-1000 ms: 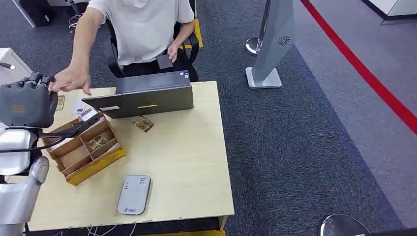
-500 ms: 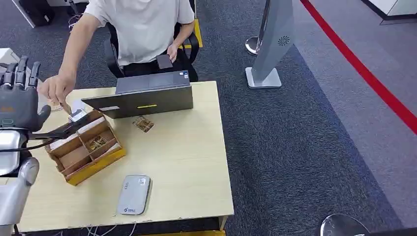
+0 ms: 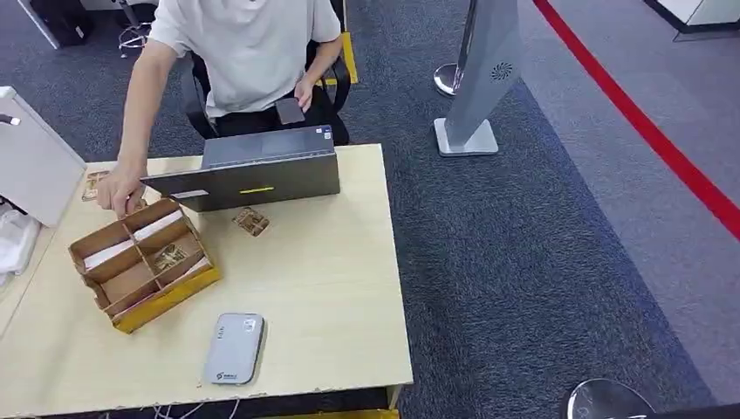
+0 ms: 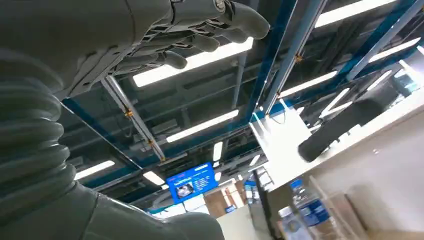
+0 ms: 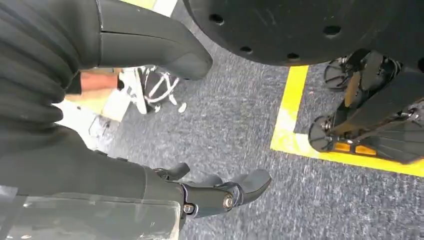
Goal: Pass the card to the sensor for recognition and then transmit it.
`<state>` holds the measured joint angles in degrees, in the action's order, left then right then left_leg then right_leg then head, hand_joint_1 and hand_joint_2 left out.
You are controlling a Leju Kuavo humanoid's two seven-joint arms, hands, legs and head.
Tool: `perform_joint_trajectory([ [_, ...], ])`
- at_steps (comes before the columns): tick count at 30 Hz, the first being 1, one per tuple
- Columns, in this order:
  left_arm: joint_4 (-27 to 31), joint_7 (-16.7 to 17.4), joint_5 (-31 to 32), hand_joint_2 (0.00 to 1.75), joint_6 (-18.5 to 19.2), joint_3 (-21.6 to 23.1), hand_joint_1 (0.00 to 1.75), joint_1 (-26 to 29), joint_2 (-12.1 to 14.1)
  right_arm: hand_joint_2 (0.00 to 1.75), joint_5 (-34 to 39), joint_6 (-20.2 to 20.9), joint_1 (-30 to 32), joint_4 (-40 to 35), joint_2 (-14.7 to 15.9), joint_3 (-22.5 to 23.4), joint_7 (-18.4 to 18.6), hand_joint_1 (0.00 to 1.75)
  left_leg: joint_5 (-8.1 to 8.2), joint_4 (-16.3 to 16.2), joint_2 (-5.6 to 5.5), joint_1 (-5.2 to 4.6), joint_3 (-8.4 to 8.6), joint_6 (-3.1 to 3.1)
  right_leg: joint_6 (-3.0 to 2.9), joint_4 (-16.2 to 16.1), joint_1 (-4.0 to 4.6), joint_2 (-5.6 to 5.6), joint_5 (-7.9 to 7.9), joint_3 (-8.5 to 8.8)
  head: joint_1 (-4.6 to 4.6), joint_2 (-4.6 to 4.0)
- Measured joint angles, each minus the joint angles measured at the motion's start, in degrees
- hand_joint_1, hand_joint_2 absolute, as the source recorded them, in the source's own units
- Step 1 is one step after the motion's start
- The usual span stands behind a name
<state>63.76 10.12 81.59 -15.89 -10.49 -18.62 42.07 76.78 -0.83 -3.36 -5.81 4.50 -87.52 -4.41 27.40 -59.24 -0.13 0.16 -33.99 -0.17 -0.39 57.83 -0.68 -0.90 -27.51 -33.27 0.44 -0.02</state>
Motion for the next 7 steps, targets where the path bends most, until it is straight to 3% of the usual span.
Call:
perform_joint_trajectory([
  [7,-1.8,1.6,0.8,1.75,1.4,-2.7,0.00,2.0,1.8,1.75,0.0,0.0,-0.3,0.0,0.0,0.0,0.0,0.00,0.01,0.0,-0.03,0.00,-0.01,-0.01,-0.01,0.0,0.03,0.02,0.02,0.15,0.04,0.00],
])
